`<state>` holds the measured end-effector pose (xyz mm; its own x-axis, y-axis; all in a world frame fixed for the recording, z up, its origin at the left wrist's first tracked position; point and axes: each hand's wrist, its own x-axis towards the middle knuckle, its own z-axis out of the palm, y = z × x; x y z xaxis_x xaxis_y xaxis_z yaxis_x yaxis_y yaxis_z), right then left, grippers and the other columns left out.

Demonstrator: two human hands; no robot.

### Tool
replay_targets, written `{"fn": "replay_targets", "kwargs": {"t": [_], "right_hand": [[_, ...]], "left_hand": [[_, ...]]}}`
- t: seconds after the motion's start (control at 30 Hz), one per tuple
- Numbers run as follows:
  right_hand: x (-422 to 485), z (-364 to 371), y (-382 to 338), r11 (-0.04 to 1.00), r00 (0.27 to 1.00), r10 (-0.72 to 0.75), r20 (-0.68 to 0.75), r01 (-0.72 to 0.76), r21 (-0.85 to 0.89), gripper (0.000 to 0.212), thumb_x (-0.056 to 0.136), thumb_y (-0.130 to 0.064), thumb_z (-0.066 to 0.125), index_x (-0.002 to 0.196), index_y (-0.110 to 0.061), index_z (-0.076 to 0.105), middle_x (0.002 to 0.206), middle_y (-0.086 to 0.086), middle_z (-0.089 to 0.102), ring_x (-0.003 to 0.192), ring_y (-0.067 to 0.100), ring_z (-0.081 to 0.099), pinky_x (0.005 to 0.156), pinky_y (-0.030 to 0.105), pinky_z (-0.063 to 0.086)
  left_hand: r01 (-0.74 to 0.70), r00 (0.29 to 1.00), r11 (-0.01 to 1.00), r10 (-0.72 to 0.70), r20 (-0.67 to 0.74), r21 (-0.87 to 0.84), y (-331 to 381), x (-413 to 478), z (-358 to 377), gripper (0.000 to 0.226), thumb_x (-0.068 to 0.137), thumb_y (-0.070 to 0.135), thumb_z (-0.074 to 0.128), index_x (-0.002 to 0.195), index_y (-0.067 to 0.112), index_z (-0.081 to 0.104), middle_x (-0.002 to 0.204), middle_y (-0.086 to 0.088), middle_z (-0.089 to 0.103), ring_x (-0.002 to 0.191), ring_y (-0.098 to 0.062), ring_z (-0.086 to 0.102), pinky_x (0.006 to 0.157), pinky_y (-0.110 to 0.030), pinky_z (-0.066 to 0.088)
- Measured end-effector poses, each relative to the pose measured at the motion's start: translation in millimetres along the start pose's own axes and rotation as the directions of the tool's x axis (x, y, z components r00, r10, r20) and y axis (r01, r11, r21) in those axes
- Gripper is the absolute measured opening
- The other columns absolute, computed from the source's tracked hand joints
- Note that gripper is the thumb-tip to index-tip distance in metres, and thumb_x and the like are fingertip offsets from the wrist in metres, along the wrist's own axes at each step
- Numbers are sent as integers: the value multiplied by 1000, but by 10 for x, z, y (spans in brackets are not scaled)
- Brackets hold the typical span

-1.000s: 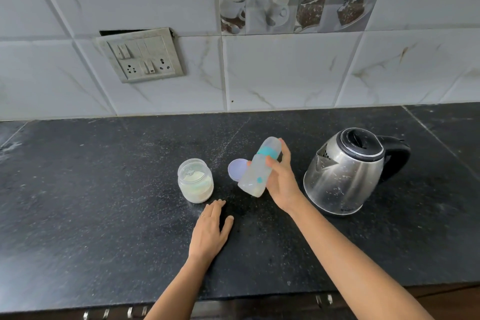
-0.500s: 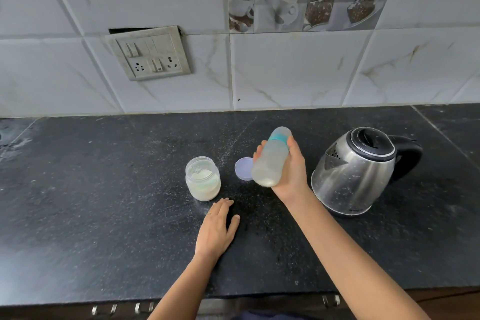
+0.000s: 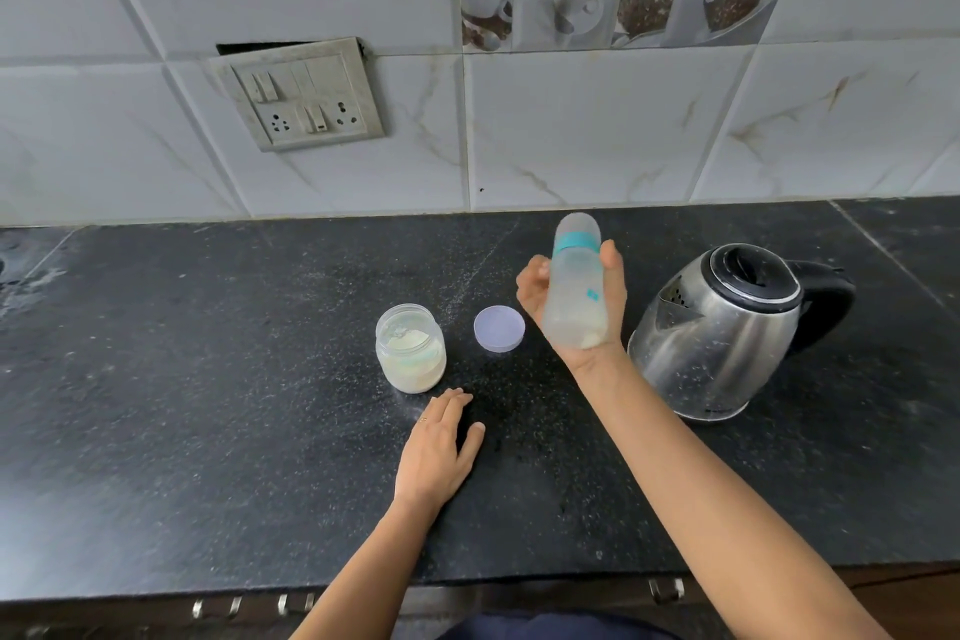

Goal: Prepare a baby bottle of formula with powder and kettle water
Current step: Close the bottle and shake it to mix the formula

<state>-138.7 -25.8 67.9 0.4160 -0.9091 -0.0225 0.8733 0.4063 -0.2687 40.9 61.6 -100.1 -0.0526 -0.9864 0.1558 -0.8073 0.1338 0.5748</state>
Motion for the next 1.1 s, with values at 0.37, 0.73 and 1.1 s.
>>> {"fn": "replay_targets", "kwargs": {"t": [0.37, 0.73, 1.1], "right_hand": [[130, -117, -26, 986, 990, 143, -2, -143, -91, 52, 82, -44, 63, 117, -7, 49, 89, 15, 61, 65, 24, 64, 61, 39, 58], [232, -170, -28, 988, 993, 71, 90, -57, -142, 77, 64, -27, 84, 131, -23, 47, 87, 14, 55, 72, 22, 62, 66, 37, 57], [243, -274, -92, 968, 985, 173, 1, -169, -187, 70, 54, -30, 91, 109, -11, 53, 85, 8, 61, 59, 18, 63, 51, 29, 56]], "left_hand": [[5, 1000, 1000, -5, -3, -11, 4, 1, -3, 43, 96, 41, 47, 133, 20, 48, 140, 5, 47, 134, -11, 35, 111, -29, 30], [16, 1000, 1000, -16, 1, -10, 17, 5, -11, 44, 96, 42, 46, 134, 21, 48, 142, 6, 45, 135, -10, 34, 113, -28, 28], [21, 1000, 1000, -21, 14, -8, 34, 4, -28, 43, 96, 41, 46, 134, 21, 47, 143, 5, 44, 136, -13, 33, 114, -26, 22]]}}
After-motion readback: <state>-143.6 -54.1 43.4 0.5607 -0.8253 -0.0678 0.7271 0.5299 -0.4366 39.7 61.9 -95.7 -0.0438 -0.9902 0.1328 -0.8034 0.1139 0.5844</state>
